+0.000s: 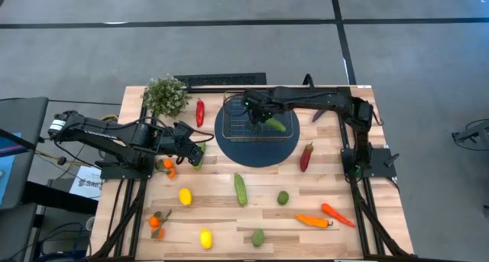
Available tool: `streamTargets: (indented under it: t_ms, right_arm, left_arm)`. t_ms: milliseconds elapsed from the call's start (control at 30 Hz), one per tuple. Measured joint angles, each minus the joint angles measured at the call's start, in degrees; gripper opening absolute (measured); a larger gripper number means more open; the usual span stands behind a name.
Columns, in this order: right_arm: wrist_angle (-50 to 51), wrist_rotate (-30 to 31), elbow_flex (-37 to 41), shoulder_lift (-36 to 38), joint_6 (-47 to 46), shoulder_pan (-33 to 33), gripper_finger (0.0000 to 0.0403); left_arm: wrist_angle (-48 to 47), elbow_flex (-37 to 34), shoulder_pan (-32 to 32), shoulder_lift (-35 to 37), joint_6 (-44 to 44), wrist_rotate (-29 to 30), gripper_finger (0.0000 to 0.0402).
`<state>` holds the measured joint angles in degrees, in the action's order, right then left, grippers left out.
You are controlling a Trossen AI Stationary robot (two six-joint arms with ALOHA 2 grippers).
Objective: Build produce basket
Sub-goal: Put the right cucumber into the wire basket
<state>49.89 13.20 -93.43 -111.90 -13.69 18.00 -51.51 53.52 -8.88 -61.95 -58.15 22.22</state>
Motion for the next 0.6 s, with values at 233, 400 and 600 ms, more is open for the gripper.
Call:
streamTargets:
  t_ms: [233,400,600]
  right_arm:
    - [-4.19,-1.52,2.95,0.0,0.02,-0.39,0.0025]
    - [-6.19,-1.52,2.86,0.04,0.02,-0.33,0.0025]
    - [-6.27,-2.23,2.86,0.07,0.02,-0.24,0.0025]
  left_arm:
    - [0.0,0.0,0.02,0.0,0.02,0.0,0.0162]
    - [0.0,0.0,0.02,0.0,0.02,0.0,0.0162]
    - [0.0,0.0,0.02,0.0,0.02,0.0,0.0162]
